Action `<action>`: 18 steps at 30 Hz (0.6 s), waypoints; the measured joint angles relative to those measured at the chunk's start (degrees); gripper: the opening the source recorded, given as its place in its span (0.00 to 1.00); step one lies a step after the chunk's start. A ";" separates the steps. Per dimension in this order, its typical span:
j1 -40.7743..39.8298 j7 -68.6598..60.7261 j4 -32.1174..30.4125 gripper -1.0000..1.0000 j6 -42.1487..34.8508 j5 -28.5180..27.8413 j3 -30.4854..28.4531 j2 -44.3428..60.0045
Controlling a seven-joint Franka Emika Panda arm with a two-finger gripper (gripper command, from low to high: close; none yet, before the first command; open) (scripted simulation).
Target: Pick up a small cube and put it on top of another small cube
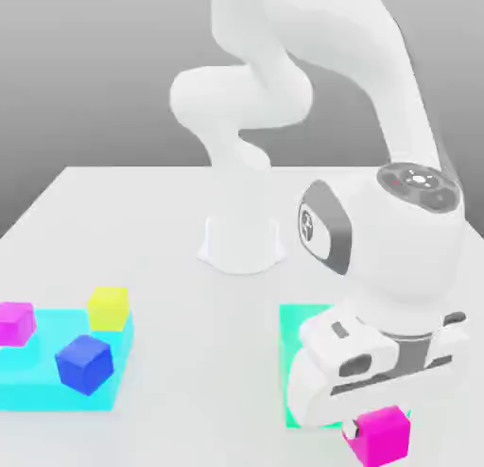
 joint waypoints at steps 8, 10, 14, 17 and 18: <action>-11.94 -0.41 -6.39 0.00 -3.38 2.27 -11.22 -9.95; -18.46 -0.48 -8.23 0.00 -4.41 2.83 -14.62 -12.96; -36.83 -2.26 -10.14 0.00 -4.90 6.15 -20.50 -15.39; -36.18 -3.96 -10.88 1.00 0.18 8.64 -18.01 -10.89; -36.16 -3.96 -10.88 1.00 0.18 8.65 -18.01 -10.89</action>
